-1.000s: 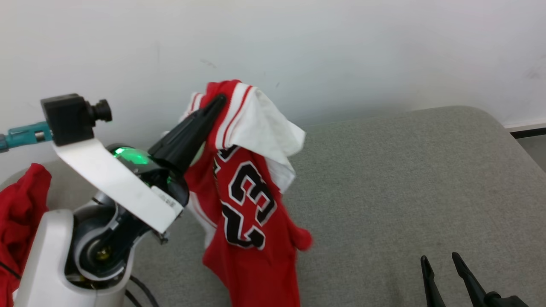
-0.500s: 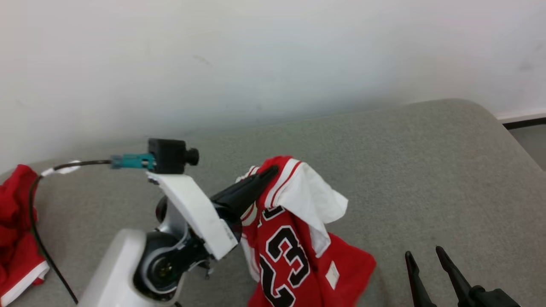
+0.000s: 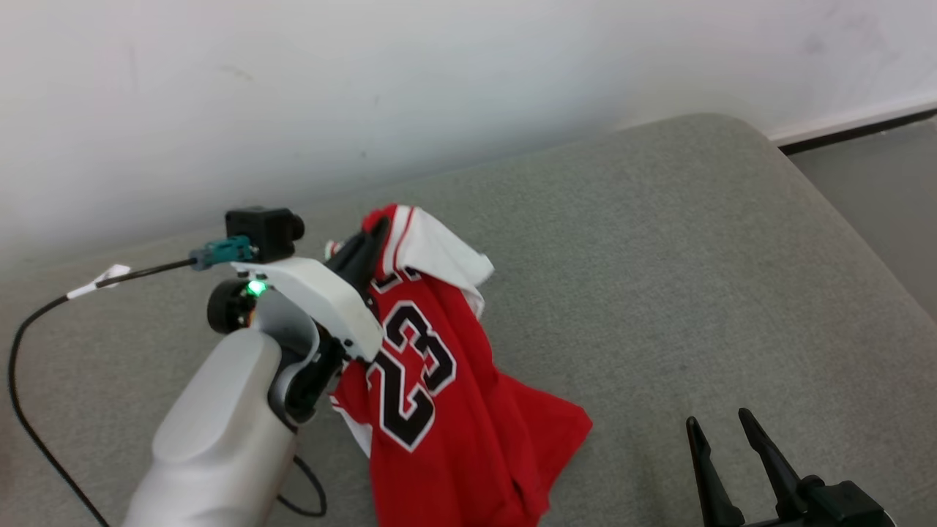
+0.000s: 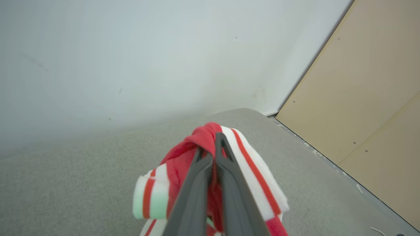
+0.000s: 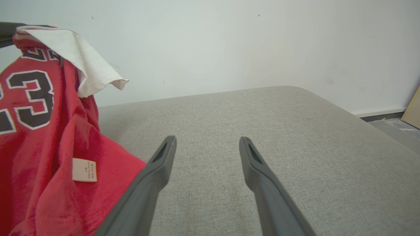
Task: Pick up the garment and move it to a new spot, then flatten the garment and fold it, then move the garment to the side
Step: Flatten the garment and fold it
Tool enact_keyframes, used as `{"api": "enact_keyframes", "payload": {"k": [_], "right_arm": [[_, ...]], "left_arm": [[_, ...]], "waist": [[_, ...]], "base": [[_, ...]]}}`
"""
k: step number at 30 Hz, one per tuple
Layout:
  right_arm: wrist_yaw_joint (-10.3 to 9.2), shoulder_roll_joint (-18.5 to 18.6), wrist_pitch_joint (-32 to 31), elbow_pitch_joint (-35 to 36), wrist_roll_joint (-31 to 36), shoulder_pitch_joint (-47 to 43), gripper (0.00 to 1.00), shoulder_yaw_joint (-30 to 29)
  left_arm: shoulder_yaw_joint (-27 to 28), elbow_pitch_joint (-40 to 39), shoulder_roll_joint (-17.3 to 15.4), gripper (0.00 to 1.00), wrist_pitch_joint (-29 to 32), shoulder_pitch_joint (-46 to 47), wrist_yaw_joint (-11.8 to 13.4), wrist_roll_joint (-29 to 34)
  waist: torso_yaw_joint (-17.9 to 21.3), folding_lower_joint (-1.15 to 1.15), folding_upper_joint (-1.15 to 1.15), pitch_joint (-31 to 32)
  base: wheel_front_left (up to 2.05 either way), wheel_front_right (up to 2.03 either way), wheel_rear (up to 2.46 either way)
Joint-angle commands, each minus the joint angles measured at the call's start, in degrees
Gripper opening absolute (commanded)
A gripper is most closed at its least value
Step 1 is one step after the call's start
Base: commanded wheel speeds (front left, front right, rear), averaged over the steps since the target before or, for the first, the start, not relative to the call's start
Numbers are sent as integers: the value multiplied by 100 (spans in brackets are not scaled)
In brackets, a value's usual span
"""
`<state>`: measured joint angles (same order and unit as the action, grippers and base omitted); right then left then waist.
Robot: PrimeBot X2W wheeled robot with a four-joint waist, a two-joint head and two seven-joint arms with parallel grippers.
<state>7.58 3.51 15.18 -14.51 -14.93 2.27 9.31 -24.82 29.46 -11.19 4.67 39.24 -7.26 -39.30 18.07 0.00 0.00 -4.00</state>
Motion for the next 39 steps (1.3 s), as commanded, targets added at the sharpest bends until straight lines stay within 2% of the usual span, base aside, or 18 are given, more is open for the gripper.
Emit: {"api": "enact_keyframes", "payload": {"k": [1, 2, 5, 6, 7, 12, 17, 26, 32, 39], "right_arm": [[-17, -21, -6, -1, -54, 73, 100, 22], [-17, -21, -6, -1, -54, 73, 100, 22], [-16, -32, -6, 9, -61, 100, 100, 32], [-17, -36, -6, 16, -62, 106, 100, 30], [-17, -39, -6, 19, -64, 115, 100, 22], [-16, -45, -6, 21, -11, 116, 100, -40], [-17, -48, -6, 44, 29, 73, 100, -121], [-17, 10, -6, 86, 108, -122, 100, -310], [-17, 51, -6, 135, 125, -271, 100, -400], [-17, 57, -6, 165, 131, -311, 100, -378]], "left_arm": [[2, 387, 35, 0, -525, 272, 30, 238], [2, 387, 35, 0, -525, 272, 30, 238], [-53, 923, 101, 0, -1216, 569, 83, 546], [-81, 1107, 126, 38, -1392, 636, 108, 613], [-122, 1269, 172, 100, -1549, 687, 104, 680], [-186, 1932, 367, 100, -1881, 857, 115, 848], [-56, 2090, 571, 100, -1988, 755, 177, 816], [89, 807, 764, 100, -1982, -366, 305, 1245], [-456, 132, 798, 100, -1959, -1341, 280, 1427], [-1271, -362, 817, 100, -1621, -2044, 272, 1447]], "waist": [[145, 0, 0, -140], [145, 0, 0, -140], [192, 0, 0, -202], [198, 0, 0, -218], [198, 0, 0, -230], [97, 0, 0, -261], [-111, 0, 0, -240], [-481, 0, 0, 26], [-658, 0, 0, 215], [-770, 0, 0, 238]], "base": [[0, 0, 0], [0, 0, 0], [0, 0, 0], [0, 0, 0], [0, 0, 0], [0, 0, 0], [0, 0, 0], [0, 0, 0], [0, 0, 0], [0, 0, 0]]}}
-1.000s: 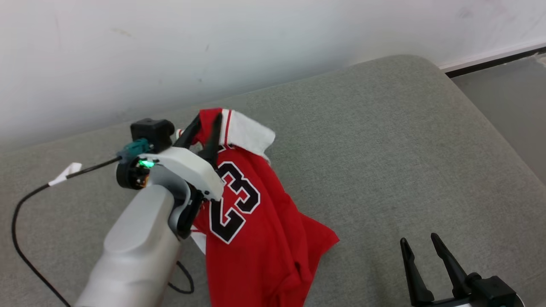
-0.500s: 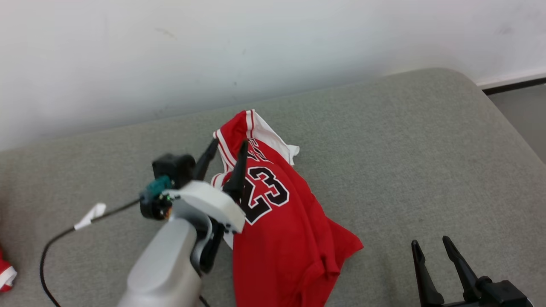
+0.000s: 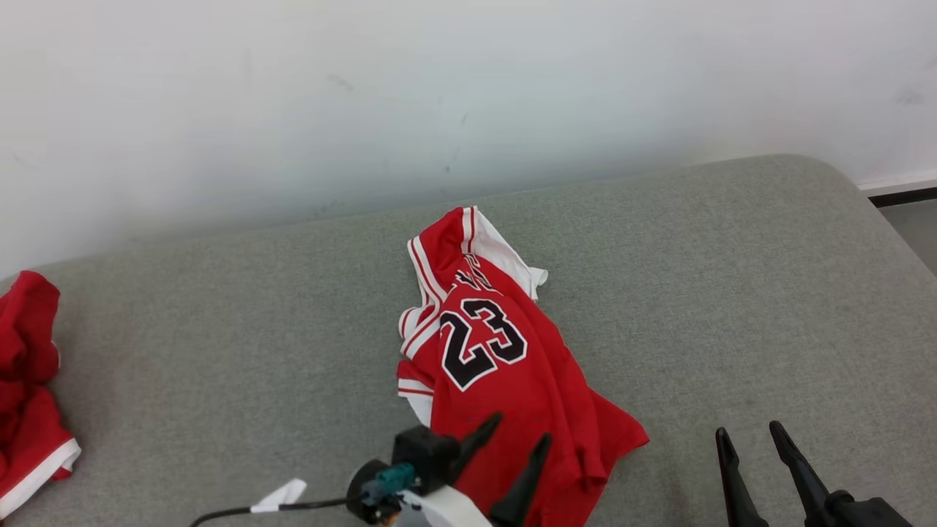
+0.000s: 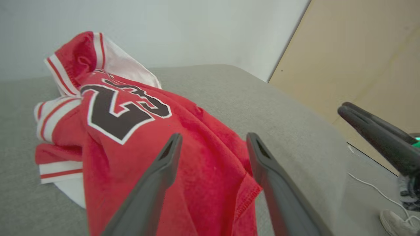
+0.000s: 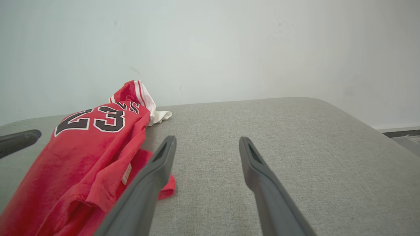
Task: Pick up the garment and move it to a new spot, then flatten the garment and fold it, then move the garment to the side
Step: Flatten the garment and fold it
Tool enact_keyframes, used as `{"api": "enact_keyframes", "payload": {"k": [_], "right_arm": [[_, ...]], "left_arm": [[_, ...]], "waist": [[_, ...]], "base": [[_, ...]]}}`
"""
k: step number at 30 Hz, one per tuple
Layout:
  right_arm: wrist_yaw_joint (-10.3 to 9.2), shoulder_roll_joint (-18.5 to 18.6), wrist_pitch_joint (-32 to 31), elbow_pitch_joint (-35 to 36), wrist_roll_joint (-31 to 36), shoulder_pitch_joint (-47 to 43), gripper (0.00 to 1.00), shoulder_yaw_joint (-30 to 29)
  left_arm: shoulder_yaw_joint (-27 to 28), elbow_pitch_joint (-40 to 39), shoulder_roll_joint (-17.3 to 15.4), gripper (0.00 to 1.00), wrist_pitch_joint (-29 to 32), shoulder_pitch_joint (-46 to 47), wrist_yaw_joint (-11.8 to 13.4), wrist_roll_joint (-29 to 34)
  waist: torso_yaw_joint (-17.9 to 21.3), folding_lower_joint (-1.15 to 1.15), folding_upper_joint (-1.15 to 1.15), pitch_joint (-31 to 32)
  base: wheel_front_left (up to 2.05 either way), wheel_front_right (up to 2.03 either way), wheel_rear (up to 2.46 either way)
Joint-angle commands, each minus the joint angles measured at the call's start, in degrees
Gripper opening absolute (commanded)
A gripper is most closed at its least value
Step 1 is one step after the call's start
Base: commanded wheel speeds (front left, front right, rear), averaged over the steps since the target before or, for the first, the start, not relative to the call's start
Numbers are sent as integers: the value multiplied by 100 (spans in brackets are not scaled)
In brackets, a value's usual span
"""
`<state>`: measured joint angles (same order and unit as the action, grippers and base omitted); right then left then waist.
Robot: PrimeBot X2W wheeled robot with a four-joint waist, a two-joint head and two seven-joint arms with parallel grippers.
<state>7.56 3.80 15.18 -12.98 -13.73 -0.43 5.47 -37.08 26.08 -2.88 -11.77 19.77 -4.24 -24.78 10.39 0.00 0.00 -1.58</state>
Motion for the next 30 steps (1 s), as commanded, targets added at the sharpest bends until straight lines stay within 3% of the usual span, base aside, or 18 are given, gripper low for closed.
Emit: {"api": "enact_keyframes", "payload": {"k": [1, 8, 18, 19, 20, 24, 30], "right_arm": [[-16, 26, -6, 7, 12, -26, 100, 28], [-15, 11, -6, -23, -39, 84, 100, 153], [-15, -7, -6, -14, -54, 171, 100, 155], [-15, -10, -6, -14, -56, 184, 100, 151], [-15, -13, -6, -13, -58, 195, 100, 139], [-16, -32, -6, -6, -52, 154, 100, 51], [-15, -49, -5, 3, -19, 38, 100, 0]], "left_arm": [[-141, -36, -13, 100, 87, -165, -36, -80], [-720, 143, -14, 100, 351, -75, 72, -93], [-1037, 889, -12, 100, 488, 323, 231, 74], [-1059, 978, -15, 40, 459, 385, 264, 139], [-1069, 1055, -18, 0, 405, 434, 285, 167], [-963, 1150, -16, 0, 189, 438, 148, -115], [-526, 592, -28, 0, -152, 291, 294, -565]], "waist": [[1, 0, 0, -11], [127, 0, 0, -124], [405, 0, 0, -338], [418, 0, 0, -363], [423, 0, 0, -382], [350, 0, 0, -408], [69, 0, 0, -320]], "base": [[0, 0, 0], [0, 0, 0], [0, 0, 0], [0, 0, 0], [0, 0, 0], [0, 0, 0], [0, 0, 0]]}}
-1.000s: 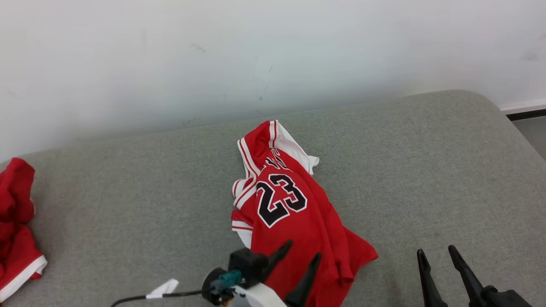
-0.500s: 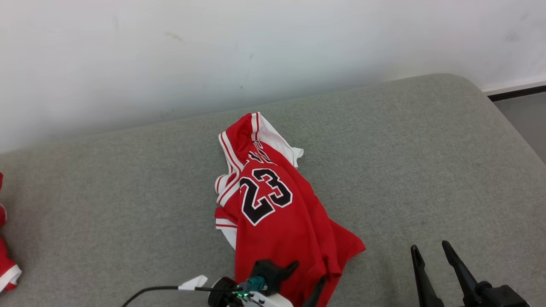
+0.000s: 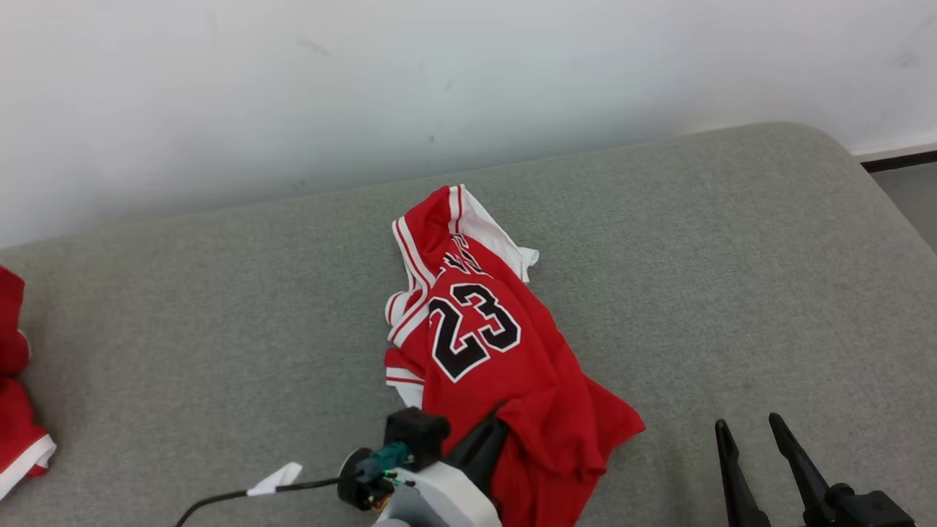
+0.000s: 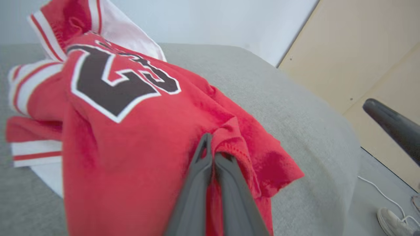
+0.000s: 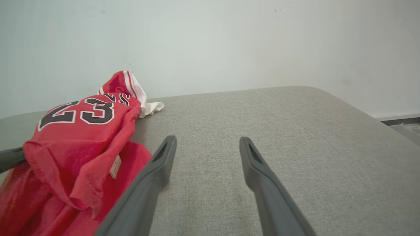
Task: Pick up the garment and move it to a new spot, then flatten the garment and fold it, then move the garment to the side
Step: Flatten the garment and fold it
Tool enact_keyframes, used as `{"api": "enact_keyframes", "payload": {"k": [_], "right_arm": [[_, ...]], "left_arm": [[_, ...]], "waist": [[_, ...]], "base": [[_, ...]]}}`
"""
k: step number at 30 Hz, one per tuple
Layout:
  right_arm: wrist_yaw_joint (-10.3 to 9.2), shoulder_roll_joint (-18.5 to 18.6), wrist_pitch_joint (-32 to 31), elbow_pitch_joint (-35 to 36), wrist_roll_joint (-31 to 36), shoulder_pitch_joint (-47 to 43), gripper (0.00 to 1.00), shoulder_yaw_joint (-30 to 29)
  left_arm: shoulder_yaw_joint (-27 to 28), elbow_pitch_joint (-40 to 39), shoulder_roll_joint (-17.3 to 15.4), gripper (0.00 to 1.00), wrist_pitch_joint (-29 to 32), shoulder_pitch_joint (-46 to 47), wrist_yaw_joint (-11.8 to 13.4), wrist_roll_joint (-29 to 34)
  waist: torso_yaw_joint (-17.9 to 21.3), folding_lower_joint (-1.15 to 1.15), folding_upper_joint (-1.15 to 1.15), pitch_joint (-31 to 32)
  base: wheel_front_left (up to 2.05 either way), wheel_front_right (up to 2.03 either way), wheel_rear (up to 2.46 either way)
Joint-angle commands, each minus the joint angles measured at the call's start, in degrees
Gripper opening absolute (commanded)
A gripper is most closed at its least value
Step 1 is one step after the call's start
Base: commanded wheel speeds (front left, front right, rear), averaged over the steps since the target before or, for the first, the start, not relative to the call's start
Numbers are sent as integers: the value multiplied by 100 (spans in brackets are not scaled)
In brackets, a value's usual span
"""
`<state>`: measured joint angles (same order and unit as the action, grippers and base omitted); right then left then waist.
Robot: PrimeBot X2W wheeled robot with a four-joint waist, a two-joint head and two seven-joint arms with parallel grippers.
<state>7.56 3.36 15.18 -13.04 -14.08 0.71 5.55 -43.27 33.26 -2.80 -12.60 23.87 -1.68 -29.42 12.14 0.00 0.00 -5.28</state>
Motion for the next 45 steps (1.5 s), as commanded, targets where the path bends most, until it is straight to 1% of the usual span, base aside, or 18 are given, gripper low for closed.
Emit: {"api": "enact_keyframes", "payload": {"k": [1, 7, 10, 13, 16, 18, 19, 20, 21, 22, 23, 30, 32, 35, 37, 39, 42, 45], "right_arm": [[-16, -6, -6, 10, 19, -84, 100, -18], [-15, -14, -6, 18, 24, -188, 100, -25], [-15, -17, -6, 14, 39, -210, 100, -2], [-15, -9, -6, 14, 38, -189, 100, -1], [-15, 6, -6, 10, 44, -185, 100, 10], [-15, 17, -6, 0, 43, -172, 100, 19], [-15, 18, -6, -7, 41, -168, 100, 22], [-15, 17, -6, -12, 42, -169, 100, 27], [-15, 15, -6, -16, 44, -171, 100, 33], [-15, 14, -6, -21, 43, -172, 100, 40], [-15, 14, -6, -23, 38, -179, 100, 43], [-15, 7, -6, -10, 11, -289, 100, 7], [-15, 5, -6, -4, 18, -311, 100, -4], [-15, 2, -6, 27, 15, -310, 100, -26], [-15, 1, -6, 38, 20, -306, 100, -29], [-15, 0, -6, 38, 26, -300, 100, -18], [-15, -4, -6, 34, 34, -270, 100, -1], [-15, -10, -6, 18, 28, -226, 100, 43]], "left_arm": [[213, -288, -100, 0, -102, -182, 86, -185], [1101, -1352, -686, 0, -202, -832, 589, -639], [1552, -1625, -1045, 0, -212, -1141, 846, -763], [1945, -1722, -1251, 0, -223, -1360, 1032, -962], [2220, -1588, -1351, 0, -243, -1432, 1110, -1019], [2279, -1458, -1299, 0, -251, -1430, 1136, -1033], [2285, -1378, -1291, 5, -254, -1414, 1132, -1013], [2302, -1308, -1292, 47, -256, -1387, 1140, -981], [2320, -1241, -1274, 83, -252, -1370, 1133, -977], [2344, -1190, -1244, 97, -252, -1372, 1129, -979], [2363, -1169, -1205, 100, -255, -1405, 1130, -1000], [2457, -1110, -1334, 100, -249, -1650, 1164, -1031], [2478, -1194, -1399, 100, -219, -1760, 1208, -1035], [2525, -1517, -1400, 100, -214, -1856, 1264, -1080], [2459, -1812, -1319, 100, -130, -1936, 1229, -1161], [2356, -2157, -1323, 100, -6, -1967, 1231, -1138], [2142, -2640, -1139, 100, 206, -2010, 1238, -1211], [1883, -2903, -981, 100, 464, -2086, 1110, -1346]], "waist": [[-154, 0, 0, 68], [-429, 0, 0, 161], [-520, 0, 0, 200], [-589, 0, 0, 202], [-644, 0, 0, 206], [-669, 0, 0, 208], [-677, 0, 0, 213], [-681, 0, 0, 219], [-681, 0, 0, 224], [-680, 0, 0, 232], [-679, 0, 0, 242], [-707, 0, 0, 278], [-727, 0, 0, 288], [-771, 0, 0, 272], [-807, 0, 0, 259], [-831, 0, 0, 248], [-845, 0, 0, 232], [-816, 0, 0, 215]], "base": [[0, 0, 0], [0, 0, 0], [0, 0, 0], [0, 0, 0], [0, 0, 0], [0, 0, 0], [0, 0, 0], [0, 0, 0], [0, 0, 0], [0, 0, 0], [0, 0, 0], [0, 0, 0], [0, 0, 0], [0, 0, 0], [0, 0, 0], [0, 0, 0], [0, 0, 0], [0, 0, 0]]}}
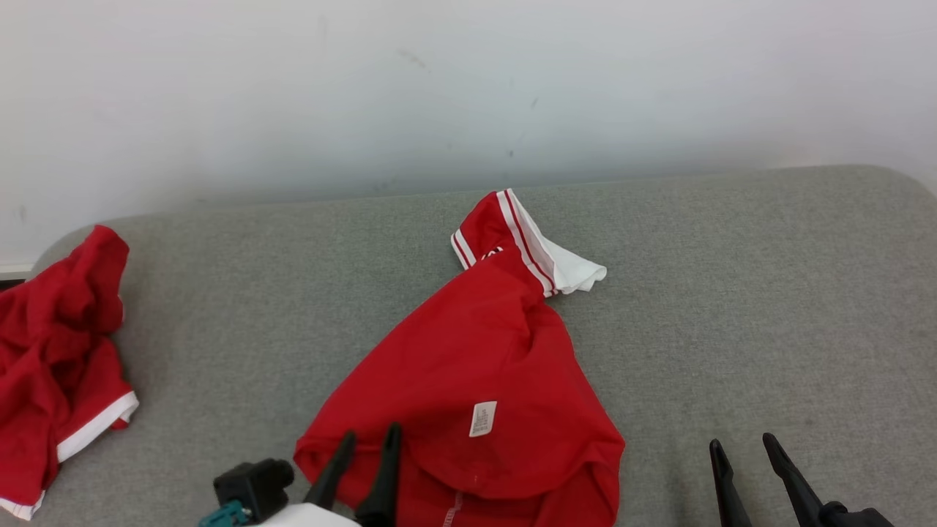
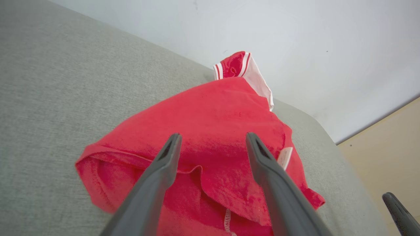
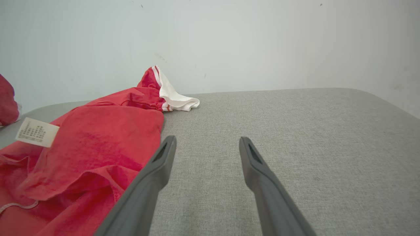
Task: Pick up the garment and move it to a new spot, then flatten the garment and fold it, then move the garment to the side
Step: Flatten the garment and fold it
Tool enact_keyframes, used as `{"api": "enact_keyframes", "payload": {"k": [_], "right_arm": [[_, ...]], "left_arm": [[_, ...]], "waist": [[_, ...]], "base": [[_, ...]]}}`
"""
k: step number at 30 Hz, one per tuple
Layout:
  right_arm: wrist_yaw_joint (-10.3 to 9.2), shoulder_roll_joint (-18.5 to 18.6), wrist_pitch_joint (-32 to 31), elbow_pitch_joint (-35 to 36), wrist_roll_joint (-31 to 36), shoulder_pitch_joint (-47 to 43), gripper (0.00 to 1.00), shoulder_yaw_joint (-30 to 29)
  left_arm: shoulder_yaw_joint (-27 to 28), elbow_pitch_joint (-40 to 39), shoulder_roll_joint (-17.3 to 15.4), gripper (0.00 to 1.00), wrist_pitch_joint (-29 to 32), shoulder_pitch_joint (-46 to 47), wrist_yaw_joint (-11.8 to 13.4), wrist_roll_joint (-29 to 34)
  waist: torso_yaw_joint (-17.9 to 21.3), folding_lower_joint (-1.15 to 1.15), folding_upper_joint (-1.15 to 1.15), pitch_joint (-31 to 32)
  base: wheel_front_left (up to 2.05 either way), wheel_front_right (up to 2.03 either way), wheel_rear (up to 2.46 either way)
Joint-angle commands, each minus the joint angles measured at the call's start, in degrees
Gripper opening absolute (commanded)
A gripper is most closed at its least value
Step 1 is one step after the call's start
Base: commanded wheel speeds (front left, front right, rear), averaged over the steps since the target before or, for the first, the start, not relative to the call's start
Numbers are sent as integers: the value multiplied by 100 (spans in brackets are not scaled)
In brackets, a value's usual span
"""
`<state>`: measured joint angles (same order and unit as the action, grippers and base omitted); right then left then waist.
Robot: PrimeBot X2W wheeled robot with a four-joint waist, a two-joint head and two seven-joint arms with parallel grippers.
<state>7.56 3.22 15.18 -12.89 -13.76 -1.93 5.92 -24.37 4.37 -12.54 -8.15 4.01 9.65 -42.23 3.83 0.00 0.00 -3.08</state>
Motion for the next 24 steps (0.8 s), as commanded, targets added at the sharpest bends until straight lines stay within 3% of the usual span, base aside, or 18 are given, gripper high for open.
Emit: {"api": "enact_keyframes", "payload": {"k": [1, 12, 24], "right_arm": [[-15, 4, -6, -6, -10, 53, 100, 19], [-15, -3, -6, -46, -39, 136, 100, 55], [-15, 14, -7, -15, 1, 215, 100, 59]], "left_arm": [[-81, -54, 34, 100, 74, -112, -39, -55], [-707, 311, 353, 100, 457, -290, -181, -122], [-773, 990, 484, 100, 396, 62, -352, -169]], "waist": [[36, 0, 0, -9], [312, 0, 0, -80], [558, 0, 0, -232]], "base": [[0, 0, 0], [0, 0, 0], [0, 0, 0]]}}
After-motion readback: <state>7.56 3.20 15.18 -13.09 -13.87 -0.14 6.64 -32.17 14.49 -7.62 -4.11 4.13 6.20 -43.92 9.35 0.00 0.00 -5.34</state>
